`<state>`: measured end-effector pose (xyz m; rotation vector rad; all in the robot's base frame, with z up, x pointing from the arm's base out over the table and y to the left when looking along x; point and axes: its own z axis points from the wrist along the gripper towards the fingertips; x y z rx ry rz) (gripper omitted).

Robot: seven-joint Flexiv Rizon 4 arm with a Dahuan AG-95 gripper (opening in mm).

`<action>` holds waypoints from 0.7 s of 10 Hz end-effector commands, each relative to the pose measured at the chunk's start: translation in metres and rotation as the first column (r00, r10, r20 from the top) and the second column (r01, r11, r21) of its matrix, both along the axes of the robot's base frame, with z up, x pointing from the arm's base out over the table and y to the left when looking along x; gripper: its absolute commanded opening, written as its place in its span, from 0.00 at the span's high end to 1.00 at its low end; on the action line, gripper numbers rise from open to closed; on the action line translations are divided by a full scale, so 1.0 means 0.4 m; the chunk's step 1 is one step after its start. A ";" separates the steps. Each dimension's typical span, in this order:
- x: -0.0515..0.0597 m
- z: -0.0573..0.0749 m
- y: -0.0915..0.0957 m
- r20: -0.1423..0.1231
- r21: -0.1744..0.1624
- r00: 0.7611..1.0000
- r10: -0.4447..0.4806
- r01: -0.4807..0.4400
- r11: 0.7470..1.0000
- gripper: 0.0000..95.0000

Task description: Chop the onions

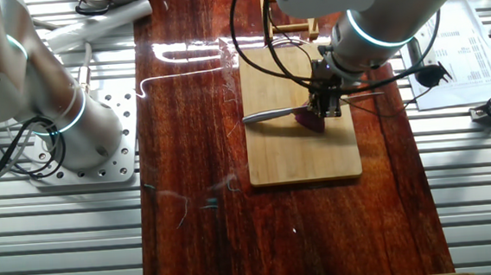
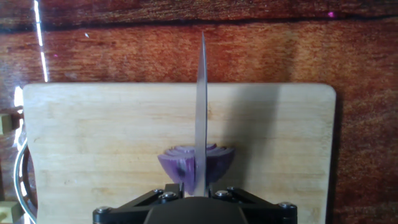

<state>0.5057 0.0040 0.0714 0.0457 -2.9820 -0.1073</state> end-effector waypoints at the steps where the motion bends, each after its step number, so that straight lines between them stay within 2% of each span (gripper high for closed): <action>1: 0.006 -0.007 0.000 0.000 0.001 1.000 -0.001 0.001 1.000 1.00; 3: 0.016 -0.009 0.002 -0.018 0.008 1.000 0.006 -0.006 1.000 1.00; 7: 0.025 -0.009 0.005 -0.022 0.023 1.000 0.018 -0.017 1.000 1.00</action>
